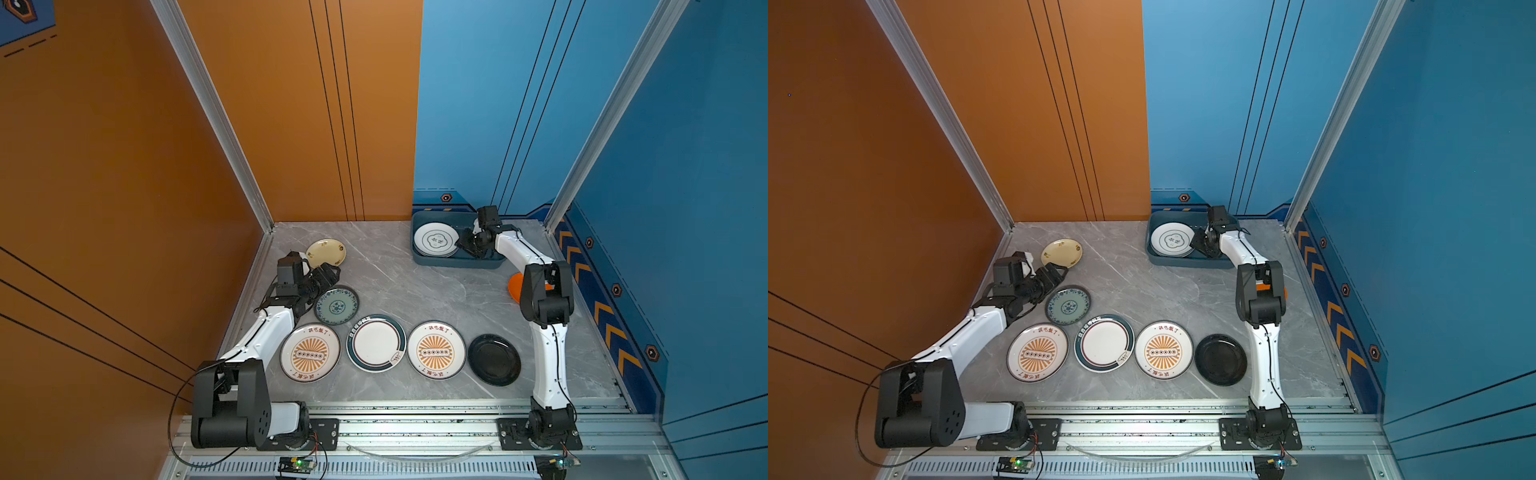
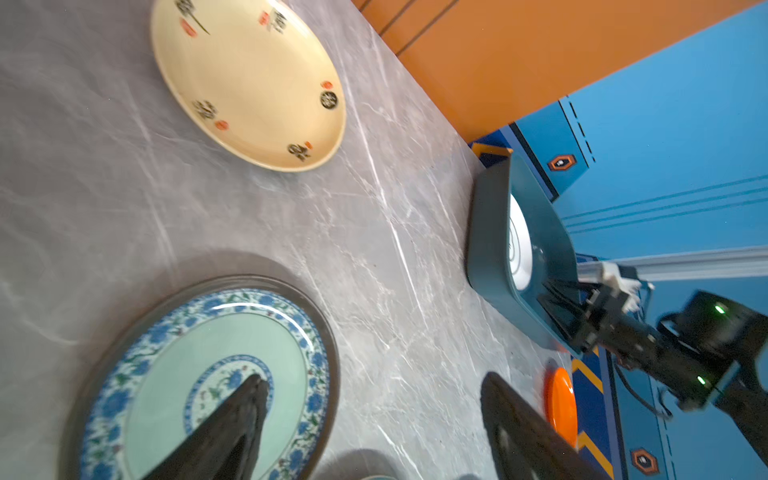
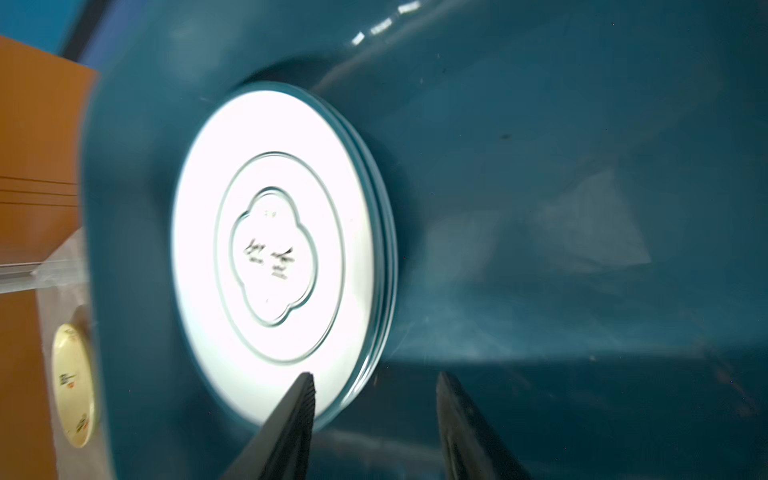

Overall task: Place the plates into the plastic bin on the countertop
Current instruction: 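Open and draw back the right gripper while the left gripper reaches the cream plate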

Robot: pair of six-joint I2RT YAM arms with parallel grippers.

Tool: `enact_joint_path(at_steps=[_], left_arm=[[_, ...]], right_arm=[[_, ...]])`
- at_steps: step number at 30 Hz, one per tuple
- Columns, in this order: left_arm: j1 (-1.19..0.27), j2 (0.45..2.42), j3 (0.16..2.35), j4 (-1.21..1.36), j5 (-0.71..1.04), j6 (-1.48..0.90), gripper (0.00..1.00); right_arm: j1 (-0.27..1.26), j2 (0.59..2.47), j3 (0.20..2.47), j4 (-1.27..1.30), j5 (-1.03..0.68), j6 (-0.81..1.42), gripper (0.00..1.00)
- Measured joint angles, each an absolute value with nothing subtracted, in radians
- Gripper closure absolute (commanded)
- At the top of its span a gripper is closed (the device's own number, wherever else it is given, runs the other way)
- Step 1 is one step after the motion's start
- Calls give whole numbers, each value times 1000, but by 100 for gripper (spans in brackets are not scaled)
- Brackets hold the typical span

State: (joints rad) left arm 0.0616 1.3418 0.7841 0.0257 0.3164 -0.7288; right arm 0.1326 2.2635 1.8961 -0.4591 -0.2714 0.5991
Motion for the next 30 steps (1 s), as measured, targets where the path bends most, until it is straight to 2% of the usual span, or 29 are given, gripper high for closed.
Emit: enact_joint_path(at_steps=[6, 11, 21, 26, 30], left_arm=[[181, 1443, 786, 65, 314, -744, 20], [226, 1560, 788, 115, 312, -769, 21], [191, 1806, 958, 158, 290, -801, 22], [191, 1873, 1015, 165, 271, -810, 23], [191, 1922, 1065, 171, 254, -819, 27]], right_arm=[[134, 1955, 1600, -304, -256, 599, 49], [117, 1777, 1389, -190, -259, 602, 48], [47, 1634, 1100, -105, -269, 610, 48], [25, 1571, 1037, -75, -287, 610, 48], [9, 1554, 1006, -46, -295, 610, 48]])
